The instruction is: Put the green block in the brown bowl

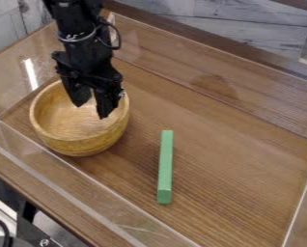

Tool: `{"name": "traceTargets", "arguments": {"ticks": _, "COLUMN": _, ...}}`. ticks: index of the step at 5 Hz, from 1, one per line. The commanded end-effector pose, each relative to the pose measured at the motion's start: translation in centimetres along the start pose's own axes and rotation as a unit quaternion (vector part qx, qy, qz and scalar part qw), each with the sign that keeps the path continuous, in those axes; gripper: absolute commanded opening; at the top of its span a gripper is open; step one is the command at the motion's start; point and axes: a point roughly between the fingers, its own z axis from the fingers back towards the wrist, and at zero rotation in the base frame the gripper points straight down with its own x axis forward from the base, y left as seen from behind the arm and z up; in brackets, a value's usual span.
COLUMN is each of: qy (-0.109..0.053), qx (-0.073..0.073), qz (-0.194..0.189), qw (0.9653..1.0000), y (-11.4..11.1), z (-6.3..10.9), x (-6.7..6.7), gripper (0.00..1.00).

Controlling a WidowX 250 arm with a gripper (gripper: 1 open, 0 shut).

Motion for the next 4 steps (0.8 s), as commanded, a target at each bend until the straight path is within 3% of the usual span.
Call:
{"name": "traceTargets", "arguments": {"ticks": 1, "qy": -0.016, "qx": 0.006, "qz": -0.018, "qw": 0.9997, "y": -0.2, "z": 1.3, "x": 1.5, "gripper": 1.00}}
{"name": "traceTargets", "arguments": {"ticks": 2, "qy": -0.015, "qx": 0.001, "qz": -0.034, "qw": 0.9993, "y": -1.1, "z": 1.6, "x": 2.5, "gripper": 1.00}}
{"name": "traceTargets", "arguments": {"ticks": 4, "qy": -0.010, "qx": -0.008, "qz": -0.051, "qw": 0.9986, "y": -2.1, "z": 2.8, "x": 1.9, "gripper": 1.00}}
